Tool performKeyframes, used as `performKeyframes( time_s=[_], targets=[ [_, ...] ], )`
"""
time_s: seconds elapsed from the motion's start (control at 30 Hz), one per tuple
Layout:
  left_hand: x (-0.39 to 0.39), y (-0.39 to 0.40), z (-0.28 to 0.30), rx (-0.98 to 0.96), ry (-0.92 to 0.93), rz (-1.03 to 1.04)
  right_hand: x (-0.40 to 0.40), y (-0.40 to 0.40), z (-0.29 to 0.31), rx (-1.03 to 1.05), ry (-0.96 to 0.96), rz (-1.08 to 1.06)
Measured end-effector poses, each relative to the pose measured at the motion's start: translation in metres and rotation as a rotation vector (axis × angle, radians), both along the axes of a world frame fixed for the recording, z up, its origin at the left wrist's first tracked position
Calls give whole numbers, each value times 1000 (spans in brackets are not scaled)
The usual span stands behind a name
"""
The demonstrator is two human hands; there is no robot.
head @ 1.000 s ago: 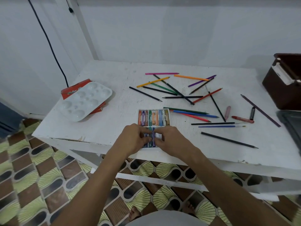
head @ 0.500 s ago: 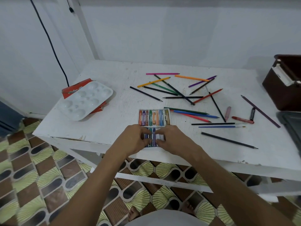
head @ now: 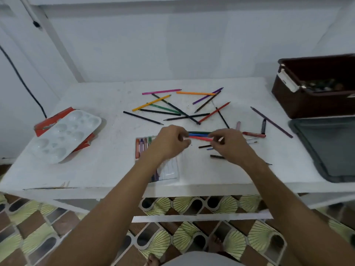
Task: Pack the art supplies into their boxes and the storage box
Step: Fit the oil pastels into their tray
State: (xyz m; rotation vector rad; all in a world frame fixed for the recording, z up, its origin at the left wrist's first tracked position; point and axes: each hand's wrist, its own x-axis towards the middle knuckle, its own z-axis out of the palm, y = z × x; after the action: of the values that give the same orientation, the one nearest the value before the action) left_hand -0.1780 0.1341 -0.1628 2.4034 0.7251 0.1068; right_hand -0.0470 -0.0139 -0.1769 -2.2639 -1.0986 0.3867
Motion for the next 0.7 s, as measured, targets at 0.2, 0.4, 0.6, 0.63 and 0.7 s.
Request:
performKeyframes(
  time_s=[0.2, 0.4, 0.6, 0.63, 0.7],
  targets=[
    [105, -26, 0, 92, -9, -190, 78, -57, -3, -18, -100, -231],
    [176, -45, -7, 375, 208, -484, 111, -67, -7, -235, -144, -199],
    [194, -53, -9, 496, 287, -576, 120, -57, -9, -432, -183, -38],
    [194, -54, -10, 516, 283, -597, 122, -55, -10, -444, -180, -36],
    [193, -56, -10, 556, 274, -649, 127, -52, -12, -481, -170, -25]
  ],
)
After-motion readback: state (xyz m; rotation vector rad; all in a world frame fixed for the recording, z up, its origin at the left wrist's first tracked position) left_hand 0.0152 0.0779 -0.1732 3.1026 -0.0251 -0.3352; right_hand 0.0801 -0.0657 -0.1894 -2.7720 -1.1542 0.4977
